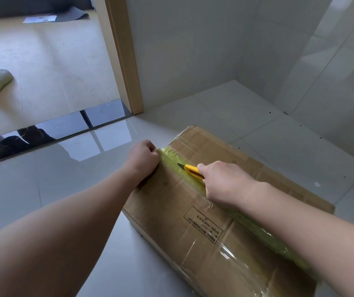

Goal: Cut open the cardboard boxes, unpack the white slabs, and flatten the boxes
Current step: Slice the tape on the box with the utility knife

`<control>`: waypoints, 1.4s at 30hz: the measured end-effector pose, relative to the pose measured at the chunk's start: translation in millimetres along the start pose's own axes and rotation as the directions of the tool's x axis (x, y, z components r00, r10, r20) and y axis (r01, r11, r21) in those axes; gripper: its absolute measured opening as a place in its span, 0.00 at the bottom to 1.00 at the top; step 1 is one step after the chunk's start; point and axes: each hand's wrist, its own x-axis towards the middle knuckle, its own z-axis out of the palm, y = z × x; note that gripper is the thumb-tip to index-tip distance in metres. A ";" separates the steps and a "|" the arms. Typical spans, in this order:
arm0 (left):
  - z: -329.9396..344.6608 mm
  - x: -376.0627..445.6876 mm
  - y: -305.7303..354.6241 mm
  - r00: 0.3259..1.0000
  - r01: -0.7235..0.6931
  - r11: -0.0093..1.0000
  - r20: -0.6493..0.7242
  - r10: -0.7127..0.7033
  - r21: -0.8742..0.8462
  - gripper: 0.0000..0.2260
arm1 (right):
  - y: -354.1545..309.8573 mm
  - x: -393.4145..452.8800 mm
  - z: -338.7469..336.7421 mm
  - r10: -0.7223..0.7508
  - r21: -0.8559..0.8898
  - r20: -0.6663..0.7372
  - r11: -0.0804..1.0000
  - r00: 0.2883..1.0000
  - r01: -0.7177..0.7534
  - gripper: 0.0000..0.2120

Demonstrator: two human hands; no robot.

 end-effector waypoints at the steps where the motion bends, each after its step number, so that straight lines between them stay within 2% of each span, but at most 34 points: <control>1: 0.0 -0.4 -0.6 1.000 -0.010 1.000 -0.004 0.010 0.020 0.06 | 1.3 -2.7 1.4 0.001 -0.003 0.002 1.000 1.000 -0.001 0.07; 5: 0.7 -2.8 -1.2 0.996 -0.084 0.985 -0.022 0.088 0.147 0.09 | 2.4 -14.1 10.1 -0.003 -0.014 0.002 1.000 1.000 0.003 0.12; 7: 6.7 -4.2 1.7 0.976 -0.206 0.937 -0.012 0.218 0.281 0.18 | 2.5 -14.8 11.8 -0.007 -0.025 -0.009 1.000 1.000 0.007 0.13; 10: 22.3 -6.1 8.8 0.902 -0.429 0.823 0.130 0.412 0.373 0.22 | 3.8 -13.3 11.2 -0.012 -0.021 -0.014 1.000 1.000 0.012 0.13; 12: 31.4 -5.7 10.4 0.888 -0.459 0.819 0.208 0.410 0.345 0.22 | 4.5 -14.4 11.2 -0.019 -0.034 -0.012 0.999 1.000 0.018 0.12; 16: 40.0 -3.4 5.1 0.889 -0.458 0.805 0.202 0.411 0.377 0.22 | 9.1 -20.2 12.6 -0.026 -0.057 -0.019 0.998 0.999 0.025 0.11; 26: 47.5 0.0 -0.8 0.901 -0.428 0.744 0.312 0.302 0.514 0.37 | 20.3 -34.6 21.0 -0.023 -0.065 -0.015 0.998 1.000 0.022 0.13; 34: 44.6 -3.2 1.8 0.887 -0.453 0.715 0.349 0.303 0.532 0.50 | 26.3 -45.5 20.2 -0.030 -0.100 0.014 0.995 0.999 0.031 0.12; 42: 43.0 -6.9 5.5 0.880 -0.467 0.702 0.355 0.314 0.537 0.49 | 30.6 -52.4 22.9 -0.033 -0.119 -0.003 0.992 0.999 0.033 0.10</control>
